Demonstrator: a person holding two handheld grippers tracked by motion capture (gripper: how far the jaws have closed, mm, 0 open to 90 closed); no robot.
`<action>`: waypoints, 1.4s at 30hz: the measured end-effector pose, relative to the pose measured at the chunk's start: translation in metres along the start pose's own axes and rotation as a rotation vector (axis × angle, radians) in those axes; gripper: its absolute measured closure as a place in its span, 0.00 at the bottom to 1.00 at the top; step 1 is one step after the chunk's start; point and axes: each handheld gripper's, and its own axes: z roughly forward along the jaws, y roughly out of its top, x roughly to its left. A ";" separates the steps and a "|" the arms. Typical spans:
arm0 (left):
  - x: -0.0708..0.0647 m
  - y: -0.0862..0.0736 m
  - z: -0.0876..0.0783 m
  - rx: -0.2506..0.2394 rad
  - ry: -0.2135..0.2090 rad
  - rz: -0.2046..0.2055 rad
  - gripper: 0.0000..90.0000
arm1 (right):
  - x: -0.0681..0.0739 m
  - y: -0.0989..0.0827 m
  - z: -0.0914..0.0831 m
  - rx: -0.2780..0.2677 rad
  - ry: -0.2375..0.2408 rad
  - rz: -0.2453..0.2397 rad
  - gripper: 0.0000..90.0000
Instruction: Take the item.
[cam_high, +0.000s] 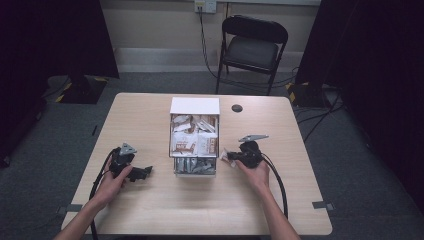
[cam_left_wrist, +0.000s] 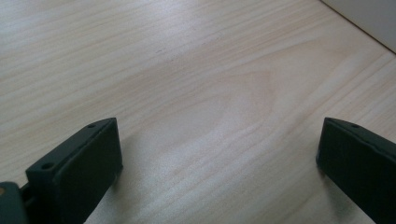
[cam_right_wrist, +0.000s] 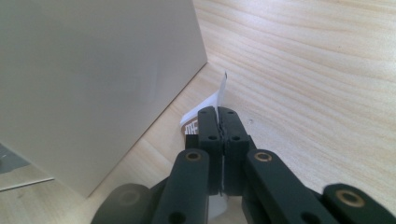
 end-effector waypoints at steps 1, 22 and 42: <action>0.000 0.000 0.000 0.000 0.000 0.000 0.00 | 0.000 0.000 0.001 -0.002 -0.006 0.007 0.95; 0.000 0.000 0.000 0.001 -0.001 0.000 0.00 | -0.004 0.002 -0.005 -0.054 -0.024 0.029 0.72; 0.000 0.000 0.000 0.000 0.000 0.000 0.00 | -0.013 0.007 -0.035 -0.074 -0.115 0.110 0.16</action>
